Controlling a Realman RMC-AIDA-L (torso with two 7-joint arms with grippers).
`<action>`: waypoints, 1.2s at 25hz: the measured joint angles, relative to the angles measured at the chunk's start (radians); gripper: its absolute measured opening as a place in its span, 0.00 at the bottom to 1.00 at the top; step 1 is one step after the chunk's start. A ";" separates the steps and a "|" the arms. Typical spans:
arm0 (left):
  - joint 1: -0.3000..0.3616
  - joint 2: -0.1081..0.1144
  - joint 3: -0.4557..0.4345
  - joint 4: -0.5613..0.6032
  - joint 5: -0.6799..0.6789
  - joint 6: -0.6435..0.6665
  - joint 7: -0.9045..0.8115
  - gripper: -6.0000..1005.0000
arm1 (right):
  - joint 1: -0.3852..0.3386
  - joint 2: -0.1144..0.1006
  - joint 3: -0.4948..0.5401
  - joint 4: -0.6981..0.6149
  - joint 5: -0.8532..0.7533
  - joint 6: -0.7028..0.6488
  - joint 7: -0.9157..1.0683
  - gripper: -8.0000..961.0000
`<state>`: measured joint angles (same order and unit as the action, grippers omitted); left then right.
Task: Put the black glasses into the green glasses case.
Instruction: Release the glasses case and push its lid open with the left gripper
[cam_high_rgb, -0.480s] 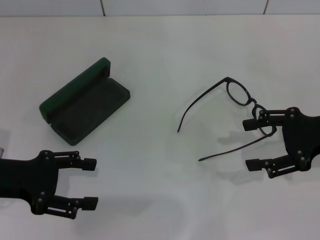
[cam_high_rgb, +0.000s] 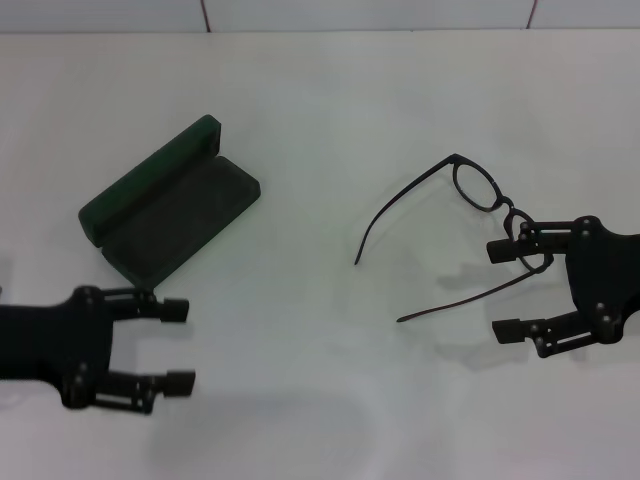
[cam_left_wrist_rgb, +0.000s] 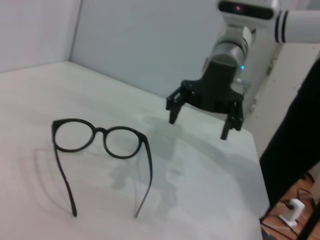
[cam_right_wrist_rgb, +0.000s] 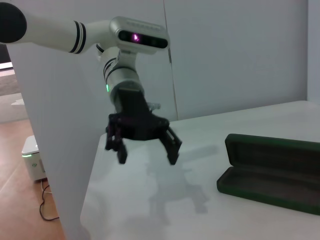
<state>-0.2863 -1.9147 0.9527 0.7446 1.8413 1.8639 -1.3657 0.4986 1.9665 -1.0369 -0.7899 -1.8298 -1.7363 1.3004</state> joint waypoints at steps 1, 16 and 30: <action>-0.002 -0.003 -0.021 0.001 0.000 0.000 -0.018 0.87 | 0.000 0.000 0.000 0.000 0.000 0.000 0.000 0.89; -0.123 -0.044 -0.177 0.444 0.248 -0.146 -0.626 0.87 | 0.001 -0.001 0.000 0.000 -0.007 -0.002 0.000 0.89; -0.412 -0.114 -0.042 0.429 0.822 -0.306 -0.819 0.87 | 0.012 0.006 -0.005 0.000 -0.008 0.001 0.000 0.89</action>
<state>-0.6982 -2.0284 0.9111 1.1732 2.6633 1.5579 -2.1850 0.5107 1.9724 -1.0424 -0.7900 -1.8378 -1.7350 1.3008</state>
